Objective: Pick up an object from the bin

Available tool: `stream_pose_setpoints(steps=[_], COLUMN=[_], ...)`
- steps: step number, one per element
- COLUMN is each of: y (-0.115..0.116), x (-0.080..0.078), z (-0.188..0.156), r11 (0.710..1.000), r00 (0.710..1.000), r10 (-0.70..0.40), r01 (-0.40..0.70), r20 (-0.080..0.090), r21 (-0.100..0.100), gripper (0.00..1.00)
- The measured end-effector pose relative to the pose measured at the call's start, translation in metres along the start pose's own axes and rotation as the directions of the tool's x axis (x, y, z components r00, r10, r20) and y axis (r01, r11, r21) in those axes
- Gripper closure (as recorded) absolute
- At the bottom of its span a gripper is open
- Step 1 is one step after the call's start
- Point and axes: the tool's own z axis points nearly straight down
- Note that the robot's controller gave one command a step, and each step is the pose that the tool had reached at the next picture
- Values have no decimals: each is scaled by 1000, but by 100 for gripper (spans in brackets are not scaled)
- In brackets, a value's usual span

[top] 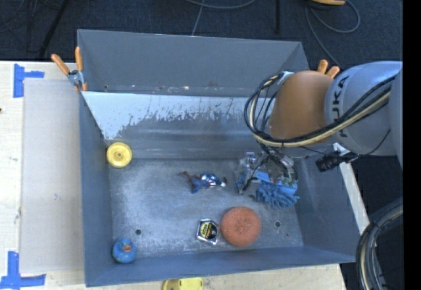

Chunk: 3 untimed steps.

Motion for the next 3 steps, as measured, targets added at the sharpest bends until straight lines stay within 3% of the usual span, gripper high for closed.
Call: stream_pose_setpoints(steps=[1, 2, 3], y=[4, 4, 11], x=[-17, -17, -18], z=[-113, -113, -207], r11=[999, 999, 998], r00=[999, 999, 998], r10=[43, 44, 60], r01=[-43, -44, -60], r20=[1, 0, 1], r21=[0, 0, 1], gripper=[100, 100, 100])
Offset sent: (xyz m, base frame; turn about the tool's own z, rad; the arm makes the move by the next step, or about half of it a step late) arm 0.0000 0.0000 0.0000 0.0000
